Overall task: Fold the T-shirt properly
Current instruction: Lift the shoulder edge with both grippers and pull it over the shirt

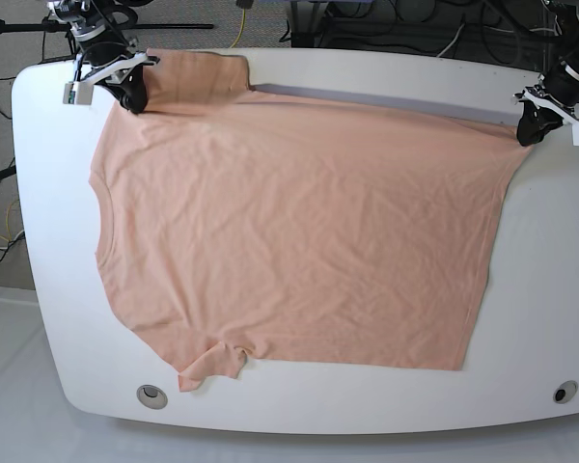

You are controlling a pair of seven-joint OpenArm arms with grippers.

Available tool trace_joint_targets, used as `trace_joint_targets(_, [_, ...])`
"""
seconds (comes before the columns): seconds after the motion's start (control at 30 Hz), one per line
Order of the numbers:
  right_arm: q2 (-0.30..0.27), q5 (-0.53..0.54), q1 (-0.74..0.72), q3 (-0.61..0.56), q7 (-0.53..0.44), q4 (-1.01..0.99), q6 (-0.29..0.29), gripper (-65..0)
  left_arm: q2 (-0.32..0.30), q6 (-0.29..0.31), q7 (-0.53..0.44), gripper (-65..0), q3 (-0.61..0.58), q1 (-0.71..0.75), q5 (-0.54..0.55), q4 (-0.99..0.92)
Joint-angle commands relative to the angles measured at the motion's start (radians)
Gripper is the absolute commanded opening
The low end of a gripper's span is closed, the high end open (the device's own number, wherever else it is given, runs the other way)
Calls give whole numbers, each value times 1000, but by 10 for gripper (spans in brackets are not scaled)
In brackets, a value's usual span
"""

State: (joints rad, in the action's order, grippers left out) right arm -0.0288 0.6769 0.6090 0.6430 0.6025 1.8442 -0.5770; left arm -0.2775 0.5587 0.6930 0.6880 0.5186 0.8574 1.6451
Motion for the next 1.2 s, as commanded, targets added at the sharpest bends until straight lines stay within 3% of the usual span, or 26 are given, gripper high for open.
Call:
trace_joint_targets(0.0, [-8, 11, 2, 16, -26, 22, 0, -650, -16, -2, -17, -650, 10, -6, 16, 22])
trace_joint_targets(0.37, [-6, 23, 7, 32, -22, 41, -5, -650, -12, 3, -13, -650, -1, 21, 23, 26])
trace_joint_targets(0.7, [-29, 32, -74, 15, -9, 26, -10, -650, -9, 2, -15, -650, 7, -12, 17, 68])
trace_joint_targets(1.17, [-54, -5, -212, -5, 12, 15, -3, -650, -12, -42, -18, -650, -37, -158, -128, 48])
